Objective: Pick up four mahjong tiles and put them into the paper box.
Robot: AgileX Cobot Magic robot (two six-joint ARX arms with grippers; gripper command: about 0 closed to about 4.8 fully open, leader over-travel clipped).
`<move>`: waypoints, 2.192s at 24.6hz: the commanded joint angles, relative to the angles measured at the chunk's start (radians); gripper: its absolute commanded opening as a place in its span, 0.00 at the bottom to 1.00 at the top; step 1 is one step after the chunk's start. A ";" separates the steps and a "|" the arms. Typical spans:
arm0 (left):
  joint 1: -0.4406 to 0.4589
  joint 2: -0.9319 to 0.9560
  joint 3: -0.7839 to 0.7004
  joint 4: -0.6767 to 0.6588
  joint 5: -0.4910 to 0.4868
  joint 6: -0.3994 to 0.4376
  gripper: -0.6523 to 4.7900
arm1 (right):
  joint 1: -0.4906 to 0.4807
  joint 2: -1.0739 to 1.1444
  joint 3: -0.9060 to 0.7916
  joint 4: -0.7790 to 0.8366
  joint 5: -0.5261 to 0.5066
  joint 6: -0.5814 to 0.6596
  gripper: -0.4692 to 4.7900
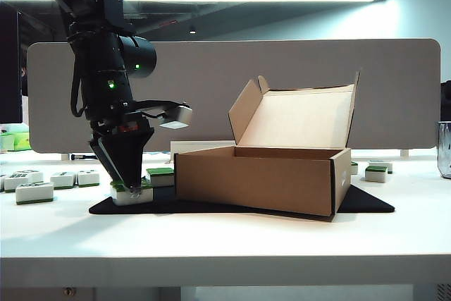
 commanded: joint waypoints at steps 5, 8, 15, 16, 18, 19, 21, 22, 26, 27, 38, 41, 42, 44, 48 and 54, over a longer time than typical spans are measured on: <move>-0.002 -0.005 0.153 -0.131 0.003 -0.126 0.61 | 0.000 -0.012 0.003 0.011 0.000 -0.006 0.09; -0.020 -0.006 0.240 -0.171 0.002 -0.228 0.61 | 0.000 -0.012 0.003 0.011 0.000 -0.006 0.09; -0.178 0.000 0.326 -0.020 0.002 -0.439 0.61 | 0.000 -0.012 0.002 0.011 0.000 -0.006 0.09; -0.194 0.004 0.326 0.002 0.000 -0.460 0.61 | 0.000 -0.012 0.002 0.011 0.000 -0.006 0.09; -0.233 0.021 0.326 0.059 0.000 -0.518 0.61 | 0.000 -0.012 0.002 0.011 0.000 -0.006 0.09; -0.251 0.034 0.326 0.081 -0.010 -0.546 0.61 | 0.000 -0.012 0.002 0.011 0.000 -0.006 0.09; -0.271 0.061 0.326 0.093 -0.044 -0.607 0.61 | 0.000 -0.012 0.002 0.010 0.000 -0.006 0.09; -0.271 0.071 0.326 0.093 -0.050 -0.623 0.61 | 0.000 -0.012 0.002 0.010 0.000 -0.006 0.09; -0.269 0.132 0.326 0.090 -0.049 -0.703 0.61 | 0.000 -0.012 0.002 0.010 0.000 -0.006 0.09; -0.269 0.138 0.326 0.089 -0.049 -0.703 0.61 | 0.000 -0.012 0.002 0.010 0.000 -0.006 0.09; -0.270 0.203 0.326 0.089 -0.048 -0.707 0.64 | 0.000 -0.012 0.002 0.010 0.000 -0.011 0.09; -0.270 0.205 0.326 0.089 -0.048 -0.707 0.71 | 0.000 -0.012 0.002 0.010 0.000 -0.011 0.09; -0.270 0.206 0.326 0.089 -0.048 -0.706 0.73 | 0.000 -0.012 0.002 0.010 0.000 -0.011 0.09; -0.270 0.205 0.326 0.089 -0.048 -0.706 0.76 | 0.000 -0.012 0.002 0.010 0.000 -0.011 0.09; -0.270 0.204 0.326 0.088 -0.048 -0.706 0.78 | 0.000 -0.012 0.002 0.010 0.000 -0.014 0.09; -0.270 0.201 0.327 0.085 -0.048 -0.705 0.86 | 0.000 -0.012 0.002 0.010 0.000 -0.014 0.09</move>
